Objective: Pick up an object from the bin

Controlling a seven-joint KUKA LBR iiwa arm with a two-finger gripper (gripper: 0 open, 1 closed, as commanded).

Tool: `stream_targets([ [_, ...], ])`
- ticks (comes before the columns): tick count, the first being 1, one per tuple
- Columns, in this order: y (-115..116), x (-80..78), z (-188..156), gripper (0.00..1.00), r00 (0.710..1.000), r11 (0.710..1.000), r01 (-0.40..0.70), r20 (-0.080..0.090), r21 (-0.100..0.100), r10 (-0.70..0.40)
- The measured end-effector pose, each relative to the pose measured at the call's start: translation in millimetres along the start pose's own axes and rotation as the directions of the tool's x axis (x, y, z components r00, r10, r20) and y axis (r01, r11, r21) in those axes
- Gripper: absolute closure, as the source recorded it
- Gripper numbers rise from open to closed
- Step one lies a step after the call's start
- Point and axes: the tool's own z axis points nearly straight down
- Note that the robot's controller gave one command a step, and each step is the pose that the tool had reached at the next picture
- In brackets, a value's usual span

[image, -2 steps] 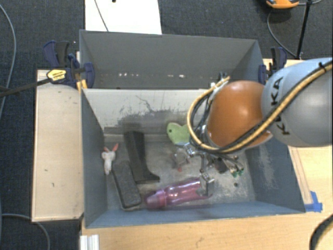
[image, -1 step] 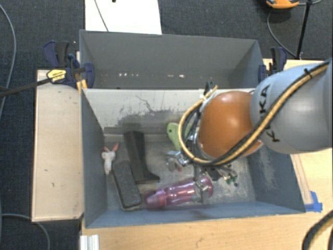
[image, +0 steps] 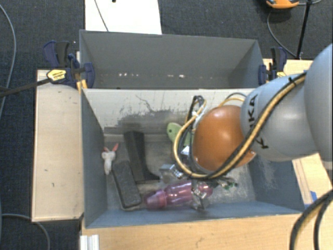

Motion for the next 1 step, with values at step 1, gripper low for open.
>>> stream_targets([
  [1,-1.0,3.5,13.2,1.00,1.000,1.000,0.016,0.003,0.001,-0.016],
])
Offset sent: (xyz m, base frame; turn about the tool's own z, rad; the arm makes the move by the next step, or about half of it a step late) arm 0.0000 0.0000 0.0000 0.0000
